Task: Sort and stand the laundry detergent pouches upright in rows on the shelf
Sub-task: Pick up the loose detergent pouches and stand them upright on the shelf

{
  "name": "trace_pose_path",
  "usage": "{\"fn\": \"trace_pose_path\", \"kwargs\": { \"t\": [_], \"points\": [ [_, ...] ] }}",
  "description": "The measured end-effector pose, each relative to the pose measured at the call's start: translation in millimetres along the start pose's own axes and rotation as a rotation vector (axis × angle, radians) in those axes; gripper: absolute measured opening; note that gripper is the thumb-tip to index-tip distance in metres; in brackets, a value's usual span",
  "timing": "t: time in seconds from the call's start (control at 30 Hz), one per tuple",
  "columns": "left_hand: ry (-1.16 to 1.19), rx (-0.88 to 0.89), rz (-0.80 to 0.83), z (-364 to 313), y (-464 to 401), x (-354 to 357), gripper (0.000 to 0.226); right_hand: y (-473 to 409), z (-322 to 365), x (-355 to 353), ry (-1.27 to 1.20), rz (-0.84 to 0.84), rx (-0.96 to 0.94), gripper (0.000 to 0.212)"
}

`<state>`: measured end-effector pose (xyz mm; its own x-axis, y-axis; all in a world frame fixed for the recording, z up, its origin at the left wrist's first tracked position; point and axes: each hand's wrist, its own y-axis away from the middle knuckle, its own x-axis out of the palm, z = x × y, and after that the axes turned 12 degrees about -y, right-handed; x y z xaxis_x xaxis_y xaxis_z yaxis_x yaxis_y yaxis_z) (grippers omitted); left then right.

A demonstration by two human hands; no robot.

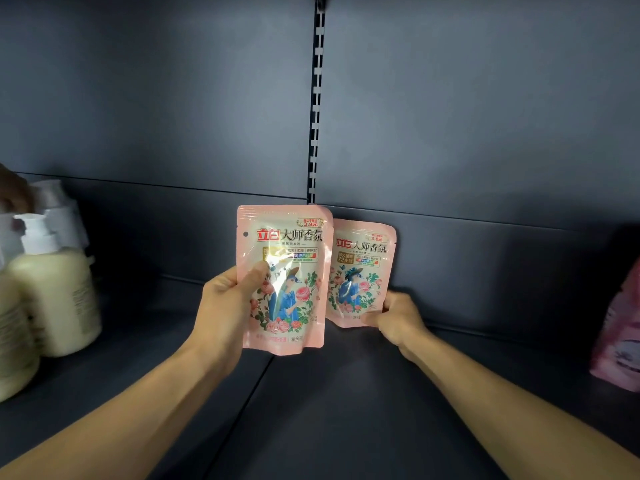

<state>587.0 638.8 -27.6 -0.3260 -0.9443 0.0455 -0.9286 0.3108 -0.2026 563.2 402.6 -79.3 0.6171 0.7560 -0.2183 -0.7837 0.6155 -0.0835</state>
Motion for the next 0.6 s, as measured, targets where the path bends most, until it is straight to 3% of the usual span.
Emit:
{"fn": "trace_pose_path", "kwargs": {
  "t": [0.13, 0.23, 0.3, 0.43, 0.6],
  "points": [
    [0.002, -0.006, 0.04, 0, -5, 11, 0.024, 11, 7, -7, -0.005, -0.166, -0.017, 0.039],
    [-0.002, -0.02, 0.081, 1, -10, 26, 0.023, 26, 16, -22, -0.021, -0.294, -0.153, 0.031],
    [0.0, -0.043, 0.112, 2, -14, 39, 0.021, 39, 25, -29, -0.057, -0.217, -0.211, 0.022],
    [0.029, -0.111, 0.151, 11, -25, 62, 0.02, 62, 37, -31, -0.114, -0.013, -0.111, 0.02],
    [0.025, -0.161, 0.229, 23, -36, 70, 0.022, 68, 26, -27, -0.063, -0.004, -0.173, 0.014]
  ]
}}
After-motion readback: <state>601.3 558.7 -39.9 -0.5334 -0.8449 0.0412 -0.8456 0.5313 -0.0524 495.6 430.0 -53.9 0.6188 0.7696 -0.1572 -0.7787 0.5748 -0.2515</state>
